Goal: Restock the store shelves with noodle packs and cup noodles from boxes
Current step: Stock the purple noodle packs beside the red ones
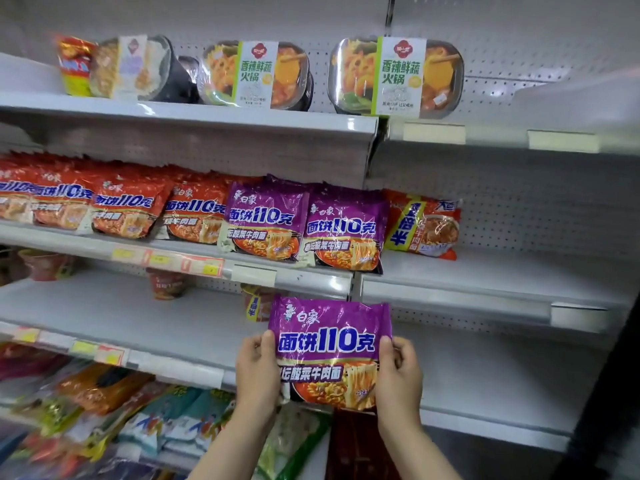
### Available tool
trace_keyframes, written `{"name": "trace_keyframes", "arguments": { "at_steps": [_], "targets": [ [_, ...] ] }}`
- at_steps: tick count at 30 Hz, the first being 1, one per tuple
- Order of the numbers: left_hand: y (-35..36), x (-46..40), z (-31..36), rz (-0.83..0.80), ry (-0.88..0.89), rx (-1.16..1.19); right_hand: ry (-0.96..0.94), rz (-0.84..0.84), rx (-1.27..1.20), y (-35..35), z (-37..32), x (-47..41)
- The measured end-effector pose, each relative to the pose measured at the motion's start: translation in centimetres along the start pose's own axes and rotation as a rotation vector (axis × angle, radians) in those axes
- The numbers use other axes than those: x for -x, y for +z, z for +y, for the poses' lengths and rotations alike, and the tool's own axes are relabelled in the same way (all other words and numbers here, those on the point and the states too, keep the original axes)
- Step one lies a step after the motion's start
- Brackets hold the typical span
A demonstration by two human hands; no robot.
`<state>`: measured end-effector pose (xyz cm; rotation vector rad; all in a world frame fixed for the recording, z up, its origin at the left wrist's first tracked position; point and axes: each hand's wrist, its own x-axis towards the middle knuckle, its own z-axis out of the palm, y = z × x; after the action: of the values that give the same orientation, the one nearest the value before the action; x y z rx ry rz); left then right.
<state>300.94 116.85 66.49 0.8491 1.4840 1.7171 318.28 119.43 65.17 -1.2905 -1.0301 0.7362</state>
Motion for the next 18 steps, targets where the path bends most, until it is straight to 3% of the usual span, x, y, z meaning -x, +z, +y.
{"name": "trace_keyframes", "arguments": {
  "at_steps": [7, 13, 18],
  "targets": [
    [-0.8, -1.6, 4.4, 0.028, 0.097, -0.035, -0.135, -0.049, -0.034, 2.3, -4.8, -1.6],
    [-0.6, -3.8, 8.3, -0.295, -0.085, 0.224, -0.191, -0.006, -0.104, 4.7, -8.4, -4.7],
    [-0.5, -6.4, 10.1, -0.389, -0.129, 0.276, -0.218, -0.032, -0.127, 6.1, -10.0, -6.5]
  ]
}}
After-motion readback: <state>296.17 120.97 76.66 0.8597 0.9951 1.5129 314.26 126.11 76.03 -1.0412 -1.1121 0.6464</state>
